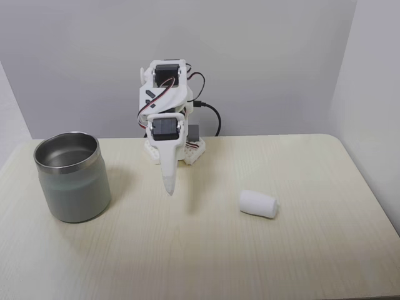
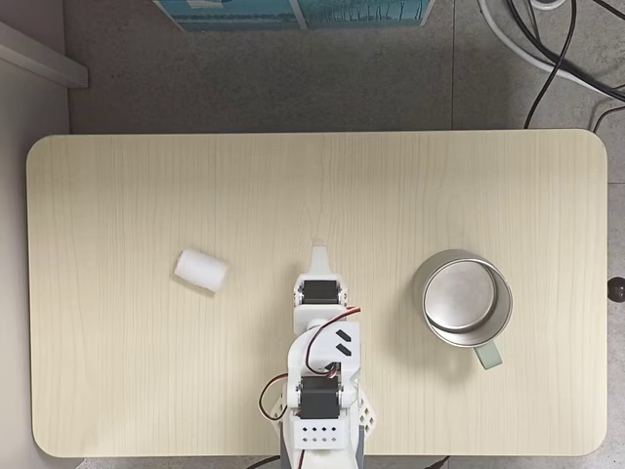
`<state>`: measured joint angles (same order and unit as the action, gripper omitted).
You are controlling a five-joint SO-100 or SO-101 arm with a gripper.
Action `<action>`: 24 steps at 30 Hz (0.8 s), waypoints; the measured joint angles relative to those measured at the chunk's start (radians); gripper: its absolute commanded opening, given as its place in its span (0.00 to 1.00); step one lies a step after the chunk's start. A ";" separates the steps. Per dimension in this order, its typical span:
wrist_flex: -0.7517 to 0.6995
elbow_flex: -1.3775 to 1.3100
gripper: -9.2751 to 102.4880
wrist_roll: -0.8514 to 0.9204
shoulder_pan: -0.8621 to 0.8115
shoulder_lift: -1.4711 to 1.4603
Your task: Grasp a dressing and put it in the cup.
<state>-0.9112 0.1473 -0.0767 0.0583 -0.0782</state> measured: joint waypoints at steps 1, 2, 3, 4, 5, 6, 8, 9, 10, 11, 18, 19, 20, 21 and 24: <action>0.000 0.000 0.08 0.000 0.000 0.000; -0.003 0.000 0.08 0.000 -0.006 0.000; -0.003 0.000 0.08 0.000 -0.025 0.000; -0.003 0.000 0.08 0.000 -0.031 0.000; -0.003 0.000 0.08 0.000 -0.018 0.000; -0.003 0.000 0.08 0.000 -0.023 0.000; -0.003 0.000 0.08 0.000 -0.032 0.000; -0.003 0.000 0.08 0.000 -0.023 0.000; -0.003 0.000 0.08 0.000 -0.029 0.000; -0.003 0.000 0.08 0.000 -0.035 0.000; -0.003 0.000 0.08 0.000 -0.028 0.000; -0.003 0.000 0.08 0.000 -0.028 0.000; -0.003 0.000 0.08 0.000 -0.028 0.000; -0.003 0.000 0.08 0.000 -0.028 0.000; -0.011 0.000 0.08 0.005 -0.028 0.000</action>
<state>-0.9219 0.1473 -0.0721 0.0307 -0.0782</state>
